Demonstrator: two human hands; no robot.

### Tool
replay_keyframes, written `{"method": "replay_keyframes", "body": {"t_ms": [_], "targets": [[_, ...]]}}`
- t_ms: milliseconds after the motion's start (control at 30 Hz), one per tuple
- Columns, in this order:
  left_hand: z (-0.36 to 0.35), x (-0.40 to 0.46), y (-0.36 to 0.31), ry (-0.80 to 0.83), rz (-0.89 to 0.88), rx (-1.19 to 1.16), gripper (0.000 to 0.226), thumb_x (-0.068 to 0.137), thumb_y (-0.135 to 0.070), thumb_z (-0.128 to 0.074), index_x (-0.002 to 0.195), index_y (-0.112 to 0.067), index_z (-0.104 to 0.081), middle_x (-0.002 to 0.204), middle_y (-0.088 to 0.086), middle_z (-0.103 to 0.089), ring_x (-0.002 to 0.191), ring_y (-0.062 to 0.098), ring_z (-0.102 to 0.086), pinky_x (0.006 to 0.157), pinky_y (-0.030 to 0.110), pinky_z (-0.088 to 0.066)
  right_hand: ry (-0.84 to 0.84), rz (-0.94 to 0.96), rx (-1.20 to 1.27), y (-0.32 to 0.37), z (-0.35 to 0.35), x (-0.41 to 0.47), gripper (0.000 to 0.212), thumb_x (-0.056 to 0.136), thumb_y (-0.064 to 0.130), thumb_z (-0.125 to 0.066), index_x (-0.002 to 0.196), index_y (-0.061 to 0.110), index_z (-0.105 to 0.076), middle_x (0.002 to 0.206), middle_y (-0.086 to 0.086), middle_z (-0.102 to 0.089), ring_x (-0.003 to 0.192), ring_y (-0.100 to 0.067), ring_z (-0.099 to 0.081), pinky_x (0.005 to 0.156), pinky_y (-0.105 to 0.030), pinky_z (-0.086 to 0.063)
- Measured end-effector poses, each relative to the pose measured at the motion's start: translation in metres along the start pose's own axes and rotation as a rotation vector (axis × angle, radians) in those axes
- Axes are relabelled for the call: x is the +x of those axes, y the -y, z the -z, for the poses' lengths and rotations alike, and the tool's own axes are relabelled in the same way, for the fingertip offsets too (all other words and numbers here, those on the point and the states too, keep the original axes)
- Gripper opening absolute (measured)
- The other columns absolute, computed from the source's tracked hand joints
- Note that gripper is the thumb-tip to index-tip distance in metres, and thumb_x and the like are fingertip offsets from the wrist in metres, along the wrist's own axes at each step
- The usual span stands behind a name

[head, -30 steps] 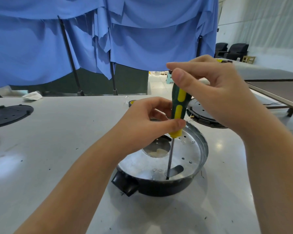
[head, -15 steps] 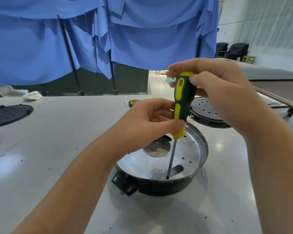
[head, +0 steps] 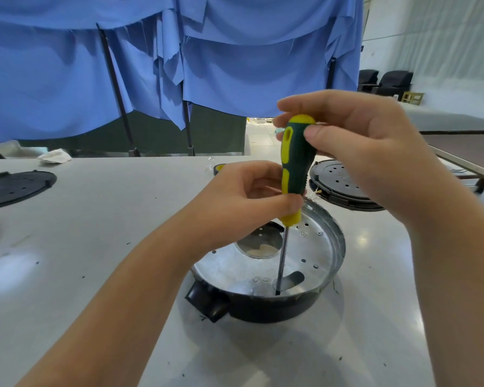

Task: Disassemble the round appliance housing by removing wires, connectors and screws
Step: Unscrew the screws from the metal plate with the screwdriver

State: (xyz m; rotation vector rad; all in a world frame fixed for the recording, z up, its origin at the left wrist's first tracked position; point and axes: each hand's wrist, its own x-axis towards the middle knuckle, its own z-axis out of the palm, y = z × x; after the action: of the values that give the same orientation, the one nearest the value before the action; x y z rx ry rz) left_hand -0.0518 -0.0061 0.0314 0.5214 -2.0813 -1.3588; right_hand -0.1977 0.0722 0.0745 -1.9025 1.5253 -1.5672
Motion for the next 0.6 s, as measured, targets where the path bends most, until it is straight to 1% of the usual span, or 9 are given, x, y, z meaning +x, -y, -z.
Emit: {"method": "replay_keyframes", "body": {"t_ms": [67, 133, 200, 267, 300, 367, 467, 533, 600], "targets": [[0.0005, 0.0, 0.0006, -0.014, -0.02, -0.037, 0.024, 0.072, -0.011, -0.079, 0.095, -0.013, -0.07, 0.089, 0.004, -0.076, 0.081, 0.019, -0.073, 0.075, 0.024, -0.058, 0.0, -0.033, 0.053, 0.0008, 0.0004, 0.0005, 0.037, 0.091, -0.005, -0.044, 0.111, 0.014, -0.068, 0.103, 0.002, -0.073, 0.1, -0.01, -0.068, 0.093, -0.03, -0.053], [-0.0001, 0.0006, 0.0015, -0.059, -0.042, -0.015, 0.034, 0.057, -0.024, -0.083, 0.086, -0.015, -0.068, 0.08, 0.002, -0.075, 0.074, 0.02, -0.073, 0.07, 0.024, -0.058, -0.003, -0.038, 0.042, 0.0011, 0.0004, 0.0006, 0.032, 0.088, 0.006, -0.048, 0.108, 0.017, -0.07, 0.101, 0.003, -0.074, 0.1, -0.008, -0.068, 0.094, -0.032, -0.052], [-0.0013, 0.0014, 0.0023, -0.105, -0.06, 0.028, 0.043, 0.05, -0.032, -0.084, 0.085, -0.015, -0.065, 0.075, 0.0, -0.073, 0.069, 0.018, -0.072, 0.067, 0.025, -0.059, -0.004, -0.012, -0.024, 0.0007, -0.001, 0.0002, 0.026, 0.088, 0.019, -0.056, 0.108, 0.024, -0.07, 0.094, 0.011, -0.074, 0.094, -0.001, -0.067, 0.089, -0.025, -0.053], [-0.0029, 0.0021, 0.0026, -0.133, -0.063, 0.078, 0.049, 0.05, -0.038, -0.083, 0.089, -0.015, -0.064, 0.076, -0.002, -0.072, 0.069, 0.016, -0.07, 0.068, 0.027, -0.059, -0.014, 0.033, -0.119, -0.0008, -0.0027, 0.0007, 0.021, 0.088, 0.031, -0.065, 0.11, 0.032, -0.069, 0.084, 0.017, -0.067, 0.08, 0.005, -0.062, 0.074, -0.012, -0.05], [-0.0037, 0.0022, 0.0024, -0.137, -0.057, 0.101, 0.05, 0.051, -0.041, -0.082, 0.091, -0.017, -0.064, 0.078, -0.002, -0.072, 0.071, 0.015, -0.07, 0.07, 0.028, -0.06, -0.026, 0.047, -0.158, -0.0017, -0.0029, 0.0014, 0.024, 0.086, 0.036, -0.067, 0.11, 0.035, -0.068, 0.084, 0.016, -0.061, 0.076, 0.004, -0.059, 0.07, -0.012, -0.048], [-0.0051, 0.0026, 0.0015, -0.122, -0.032, 0.139, 0.048, 0.056, -0.044, -0.079, 0.096, -0.022, -0.065, 0.082, -0.005, -0.072, 0.077, 0.013, -0.069, 0.075, 0.03, -0.059, -0.035, 0.054, -0.199, -0.0033, -0.0021, 0.0024, 0.029, 0.082, 0.041, -0.068, 0.111, 0.04, -0.065, 0.088, 0.012, -0.055, 0.077, 0.0, -0.057, 0.072, -0.014, -0.048], [-0.0046, 0.0022, 0.0005, -0.073, 0.0, 0.154, 0.038, 0.07, -0.039, -0.077, 0.104, -0.025, -0.066, 0.089, -0.008, -0.072, 0.084, 0.009, -0.069, 0.081, 0.027, -0.058, -0.028, 0.041, -0.2, -0.0031, 0.0, 0.0018, 0.026, 0.087, 0.032, -0.066, 0.112, 0.038, -0.066, 0.091, 0.011, -0.062, 0.082, -0.002, -0.061, 0.077, -0.017, -0.051], [-0.0024, 0.0011, 0.0005, -0.031, 0.002, 0.096, 0.026, 0.081, -0.023, -0.074, 0.105, -0.021, -0.067, 0.092, -0.006, -0.073, 0.087, 0.011, -0.07, 0.082, 0.026, -0.057, -0.03, 0.023, -0.163, -0.0019, 0.0014, 0.001, 0.027, 0.091, 0.018, -0.061, 0.112, 0.033, -0.068, 0.094, 0.011, -0.069, 0.087, -0.004, -0.065, 0.082, -0.02, -0.053], [-0.0001, -0.0002, 0.0011, -0.009, 0.007, 0.027, 0.023, 0.084, -0.01, -0.07, 0.106, -0.015, -0.068, 0.095, 0.0, -0.075, 0.088, 0.015, -0.071, 0.083, 0.027, -0.057, -0.024, -0.002, -0.123, -0.0012, 0.0022, 0.0007, 0.034, 0.091, 0.004, -0.052, 0.112, 0.026, -0.068, 0.098, 0.009, -0.072, 0.095, -0.006, -0.067, 0.09, -0.025, -0.053]]}}
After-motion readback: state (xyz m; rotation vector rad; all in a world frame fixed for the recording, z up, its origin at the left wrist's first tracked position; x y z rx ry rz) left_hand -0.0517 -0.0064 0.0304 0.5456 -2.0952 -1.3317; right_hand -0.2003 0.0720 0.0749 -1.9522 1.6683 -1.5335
